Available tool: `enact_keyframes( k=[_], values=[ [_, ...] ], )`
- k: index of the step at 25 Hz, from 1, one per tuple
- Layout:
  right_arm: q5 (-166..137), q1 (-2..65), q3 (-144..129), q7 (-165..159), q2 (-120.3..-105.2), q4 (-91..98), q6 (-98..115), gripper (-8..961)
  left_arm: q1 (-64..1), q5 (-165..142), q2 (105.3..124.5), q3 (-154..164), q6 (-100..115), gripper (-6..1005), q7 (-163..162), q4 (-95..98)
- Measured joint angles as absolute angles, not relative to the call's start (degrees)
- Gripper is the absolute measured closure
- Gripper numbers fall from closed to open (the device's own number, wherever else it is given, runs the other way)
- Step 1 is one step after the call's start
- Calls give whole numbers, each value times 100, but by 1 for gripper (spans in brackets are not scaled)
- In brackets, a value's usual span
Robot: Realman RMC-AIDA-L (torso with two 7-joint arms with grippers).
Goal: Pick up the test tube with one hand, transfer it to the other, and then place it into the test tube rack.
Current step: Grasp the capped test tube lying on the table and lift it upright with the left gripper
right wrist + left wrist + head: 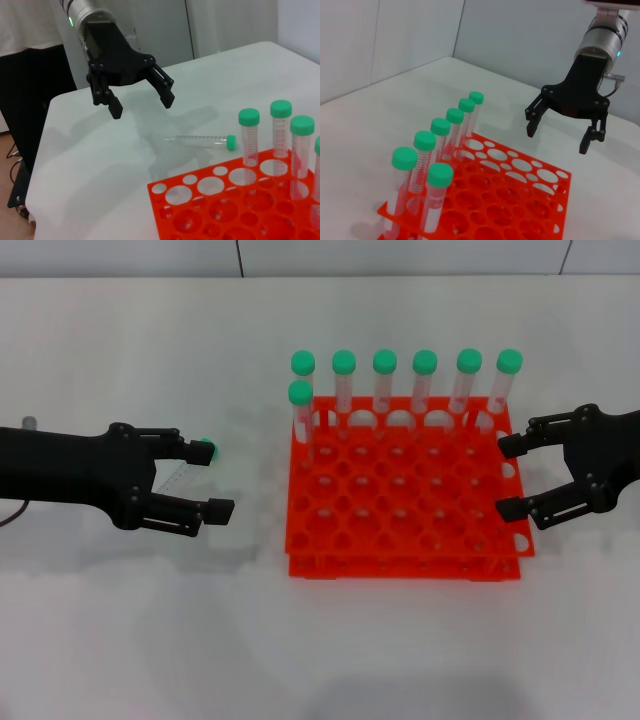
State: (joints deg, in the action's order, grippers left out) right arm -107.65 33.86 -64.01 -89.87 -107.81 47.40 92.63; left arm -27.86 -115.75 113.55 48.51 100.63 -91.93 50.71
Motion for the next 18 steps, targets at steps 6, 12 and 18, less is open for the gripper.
enact_keyframes(
  k=[6, 12, 18],
  values=[
    [-10767, 3383, -6398, -8983, -10784, 4743, 9260, 98, -2786, -11575, 11355, 4851, 10063, 124, -9193, 5057],
    [-10767, 3395, -6422, -8981, -10805, 4747, 9167, 100, -2789, -11668, 11363, 4859, 10059, 123, -9194, 5064],
    [-10860, 3418, -6427, -8980, -10867, 4746, 9094, 101, -2808, -11713, 11364, 4860, 10049, 124, -9206, 5070]
  ],
)
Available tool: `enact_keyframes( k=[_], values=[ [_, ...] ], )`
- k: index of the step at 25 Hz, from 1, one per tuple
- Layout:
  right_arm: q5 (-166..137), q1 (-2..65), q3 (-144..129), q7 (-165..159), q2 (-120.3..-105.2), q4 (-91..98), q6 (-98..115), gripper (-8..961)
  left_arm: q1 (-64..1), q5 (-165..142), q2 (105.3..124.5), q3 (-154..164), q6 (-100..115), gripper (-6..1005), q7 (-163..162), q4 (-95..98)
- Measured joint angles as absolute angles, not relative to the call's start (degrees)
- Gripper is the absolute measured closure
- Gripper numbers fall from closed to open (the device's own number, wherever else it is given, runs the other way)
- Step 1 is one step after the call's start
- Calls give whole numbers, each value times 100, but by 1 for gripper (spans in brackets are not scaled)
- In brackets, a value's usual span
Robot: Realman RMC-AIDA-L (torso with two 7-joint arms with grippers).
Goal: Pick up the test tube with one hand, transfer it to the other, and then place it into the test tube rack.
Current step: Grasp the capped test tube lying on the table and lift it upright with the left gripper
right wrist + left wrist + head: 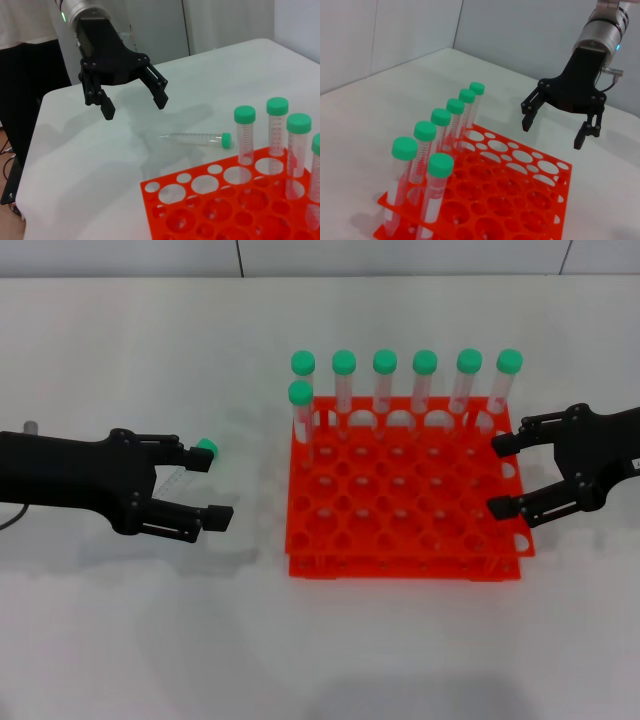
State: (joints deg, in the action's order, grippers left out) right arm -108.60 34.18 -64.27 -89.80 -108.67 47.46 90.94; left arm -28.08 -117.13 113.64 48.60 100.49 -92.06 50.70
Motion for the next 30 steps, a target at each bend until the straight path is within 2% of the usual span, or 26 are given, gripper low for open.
enact_keyframes(
  k=[9, 16, 30],
  values=[
    [-10864, 3436, -6431, -8996, -10915, 4817, 8979, 103, -2858, -11881, 11352, 4848, 10000, 124, -9817, 5301],
    [-10864, 3472, -6425, -8986, -10935, 4827, 8973, 106, -2888, -12625, 11490, 4868, 10046, 124, -11171, 6181],
    [-10863, 3481, -6436, -8965, -10939, 4825, 8910, 108, -3563, -14476, 11498, 5067, 10104, 124, -13384, 6412]
  ],
)
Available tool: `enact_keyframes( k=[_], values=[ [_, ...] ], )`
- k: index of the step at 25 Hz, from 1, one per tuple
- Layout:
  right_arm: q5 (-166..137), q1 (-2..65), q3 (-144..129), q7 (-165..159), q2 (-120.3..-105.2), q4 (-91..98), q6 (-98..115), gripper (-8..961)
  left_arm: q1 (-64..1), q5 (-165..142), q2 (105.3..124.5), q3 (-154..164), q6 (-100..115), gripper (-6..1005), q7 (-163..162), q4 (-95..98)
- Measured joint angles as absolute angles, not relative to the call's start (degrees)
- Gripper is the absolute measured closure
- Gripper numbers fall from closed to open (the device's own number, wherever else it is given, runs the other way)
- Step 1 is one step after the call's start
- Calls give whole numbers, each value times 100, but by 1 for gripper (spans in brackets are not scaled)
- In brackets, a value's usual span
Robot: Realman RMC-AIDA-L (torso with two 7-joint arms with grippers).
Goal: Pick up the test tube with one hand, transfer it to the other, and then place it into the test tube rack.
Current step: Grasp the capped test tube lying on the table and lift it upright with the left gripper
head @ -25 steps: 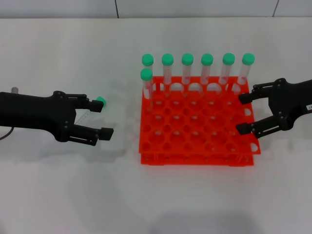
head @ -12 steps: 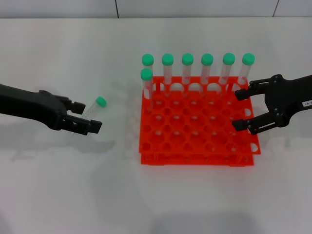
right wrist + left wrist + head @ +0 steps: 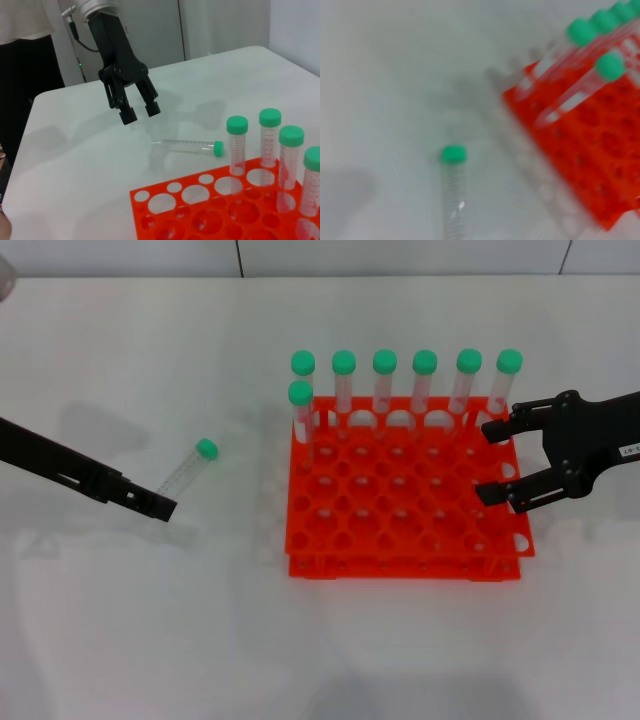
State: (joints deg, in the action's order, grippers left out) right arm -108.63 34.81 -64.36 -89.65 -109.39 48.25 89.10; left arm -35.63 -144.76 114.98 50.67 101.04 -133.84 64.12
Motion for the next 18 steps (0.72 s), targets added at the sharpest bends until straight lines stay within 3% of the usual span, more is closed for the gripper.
enact_keyframes(
  k=[18],
  values=[
    [-10928, 3446, -6443, -8893, -11045, 4864, 8800, 109, -3762, -15384, 11652, 5844, 9056, 124, -13868, 6037]
  ],
)
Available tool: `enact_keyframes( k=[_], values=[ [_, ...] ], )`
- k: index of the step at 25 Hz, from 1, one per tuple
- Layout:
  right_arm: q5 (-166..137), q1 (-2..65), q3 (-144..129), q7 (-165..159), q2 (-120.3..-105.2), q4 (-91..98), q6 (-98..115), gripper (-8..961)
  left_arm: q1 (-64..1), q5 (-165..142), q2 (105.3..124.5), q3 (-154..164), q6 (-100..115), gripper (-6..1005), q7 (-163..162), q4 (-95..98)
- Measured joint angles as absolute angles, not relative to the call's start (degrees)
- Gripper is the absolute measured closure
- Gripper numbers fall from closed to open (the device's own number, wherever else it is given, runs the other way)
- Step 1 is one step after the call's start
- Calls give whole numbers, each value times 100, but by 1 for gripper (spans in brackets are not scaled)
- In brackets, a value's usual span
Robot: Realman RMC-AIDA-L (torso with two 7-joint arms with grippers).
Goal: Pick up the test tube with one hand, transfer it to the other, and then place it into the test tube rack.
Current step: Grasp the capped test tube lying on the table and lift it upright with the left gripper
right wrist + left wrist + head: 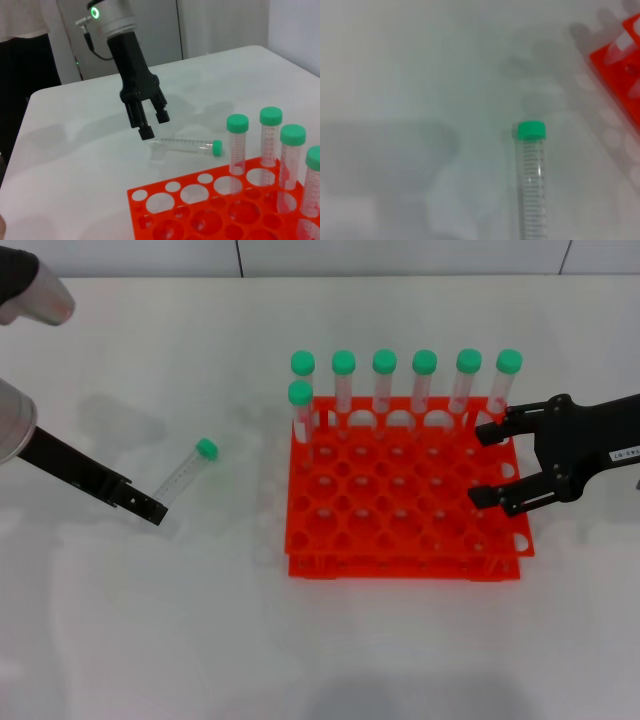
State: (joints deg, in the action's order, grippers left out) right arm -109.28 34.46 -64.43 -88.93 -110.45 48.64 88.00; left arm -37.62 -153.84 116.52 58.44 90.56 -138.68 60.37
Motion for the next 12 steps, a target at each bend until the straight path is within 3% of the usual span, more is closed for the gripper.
enact_keyframes(
  k=[12],
  values=[
    [-11028, 3436, -6459, -8876, -11152, 4895, 8683, 109, -4004, -15501, 11739, 5998, 8593, 124, -13860, 5525]
  ],
)
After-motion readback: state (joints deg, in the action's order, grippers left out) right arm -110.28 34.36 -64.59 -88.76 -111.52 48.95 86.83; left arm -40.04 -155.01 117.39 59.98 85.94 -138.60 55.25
